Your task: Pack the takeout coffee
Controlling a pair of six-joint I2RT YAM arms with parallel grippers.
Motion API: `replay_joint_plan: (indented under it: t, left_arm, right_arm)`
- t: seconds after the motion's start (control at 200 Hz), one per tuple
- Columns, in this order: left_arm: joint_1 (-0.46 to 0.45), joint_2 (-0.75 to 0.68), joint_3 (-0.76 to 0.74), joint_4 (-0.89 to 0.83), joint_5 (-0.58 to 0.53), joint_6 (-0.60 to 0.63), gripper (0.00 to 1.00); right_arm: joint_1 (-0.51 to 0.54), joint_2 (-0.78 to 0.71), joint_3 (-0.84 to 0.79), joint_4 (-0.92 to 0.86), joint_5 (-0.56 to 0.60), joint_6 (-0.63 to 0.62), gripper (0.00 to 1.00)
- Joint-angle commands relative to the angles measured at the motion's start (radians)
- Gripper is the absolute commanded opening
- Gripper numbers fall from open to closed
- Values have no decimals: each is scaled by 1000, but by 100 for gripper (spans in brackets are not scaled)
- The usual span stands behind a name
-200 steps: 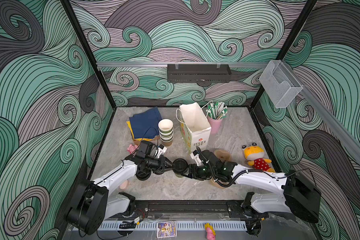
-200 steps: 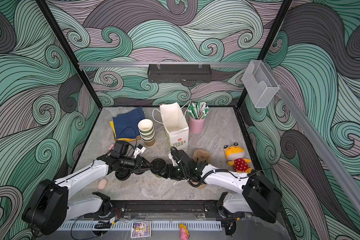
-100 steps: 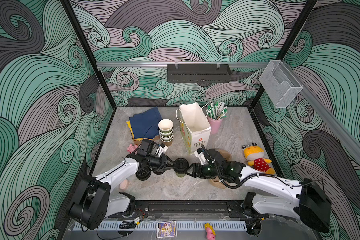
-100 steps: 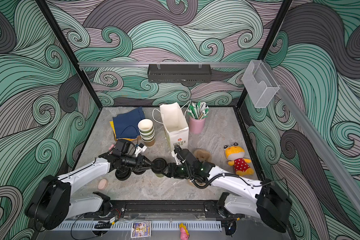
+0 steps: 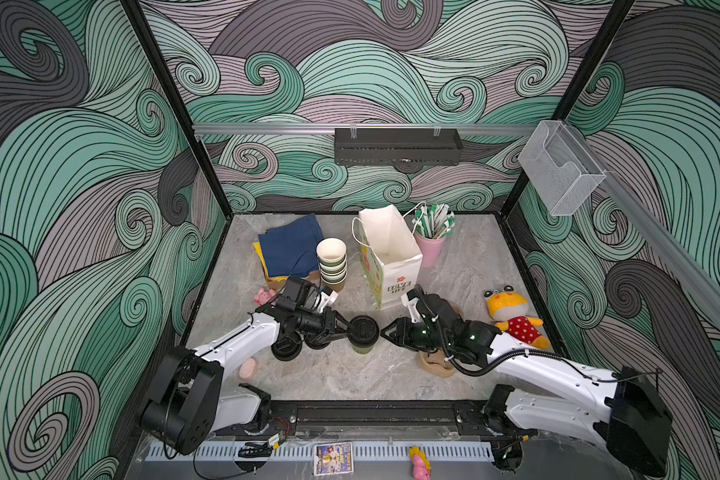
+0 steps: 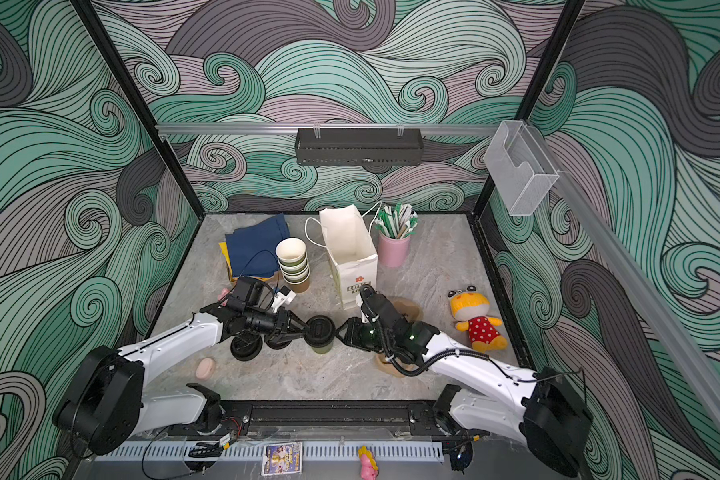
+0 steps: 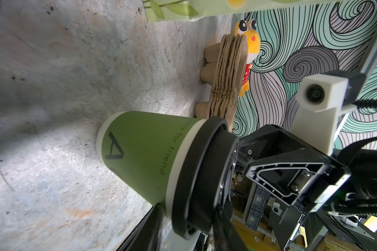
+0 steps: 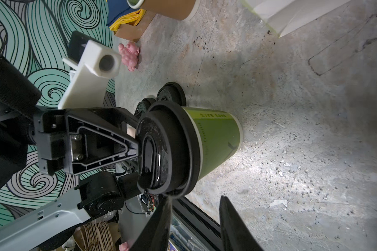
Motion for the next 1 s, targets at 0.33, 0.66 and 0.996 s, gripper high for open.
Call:
replay_joint_plan:
  t: [0.33,0.66,0.996]
  left_arm:
    - [-8,18,23,-27,-4,27,34]
    - [-10,14,24,-46,-11,37,33]
    - [-12,21,29,-53,-10,39,32]
  right_arm:
    - [-7,68,-29,189,36,122,26]
    - [-7,58,-73,207,71,153,24]
    - [-8,79,-71,218,66,161,23]
